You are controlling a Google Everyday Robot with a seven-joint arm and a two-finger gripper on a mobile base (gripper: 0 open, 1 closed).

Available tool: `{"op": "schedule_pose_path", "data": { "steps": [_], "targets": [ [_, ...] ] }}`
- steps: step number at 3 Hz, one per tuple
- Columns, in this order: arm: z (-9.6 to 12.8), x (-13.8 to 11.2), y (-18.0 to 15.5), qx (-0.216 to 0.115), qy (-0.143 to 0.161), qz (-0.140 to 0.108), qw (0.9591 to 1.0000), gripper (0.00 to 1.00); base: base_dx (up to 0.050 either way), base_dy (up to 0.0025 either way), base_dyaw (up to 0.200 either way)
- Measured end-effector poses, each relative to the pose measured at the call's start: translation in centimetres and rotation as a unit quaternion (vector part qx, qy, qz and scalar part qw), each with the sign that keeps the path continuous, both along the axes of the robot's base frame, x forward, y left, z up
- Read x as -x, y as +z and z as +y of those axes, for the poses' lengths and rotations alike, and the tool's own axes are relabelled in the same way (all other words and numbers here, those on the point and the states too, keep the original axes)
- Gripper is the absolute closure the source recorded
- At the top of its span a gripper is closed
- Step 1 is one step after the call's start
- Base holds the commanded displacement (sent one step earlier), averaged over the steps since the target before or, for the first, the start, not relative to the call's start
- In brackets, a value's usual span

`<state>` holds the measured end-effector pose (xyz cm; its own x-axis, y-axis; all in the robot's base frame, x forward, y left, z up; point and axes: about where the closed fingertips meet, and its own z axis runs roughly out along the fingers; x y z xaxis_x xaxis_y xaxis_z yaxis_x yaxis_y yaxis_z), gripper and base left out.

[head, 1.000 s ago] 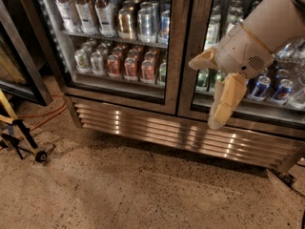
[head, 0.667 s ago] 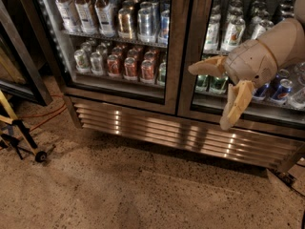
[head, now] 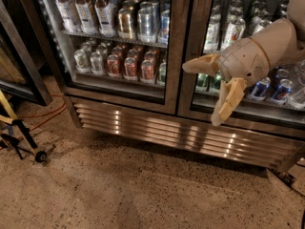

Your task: Open right fridge door

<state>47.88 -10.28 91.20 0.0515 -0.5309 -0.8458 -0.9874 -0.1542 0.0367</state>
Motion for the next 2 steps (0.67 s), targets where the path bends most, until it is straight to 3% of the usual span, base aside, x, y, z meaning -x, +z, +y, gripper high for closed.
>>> {"op": "schedule_pose_path", "data": {
  "steps": [1, 2],
  "targets": [
    [-0.22, -0.04, 0.11, -0.065, -0.022, -0.006, 0.9976, 0.00, 0.000, 0.00000, 0.000],
    [-1.12, 0.12, 0.50, -0.135, -0.066, -0.019, 0.9885, 0.00, 0.000, 0.00000, 0.000]
  ]
}}
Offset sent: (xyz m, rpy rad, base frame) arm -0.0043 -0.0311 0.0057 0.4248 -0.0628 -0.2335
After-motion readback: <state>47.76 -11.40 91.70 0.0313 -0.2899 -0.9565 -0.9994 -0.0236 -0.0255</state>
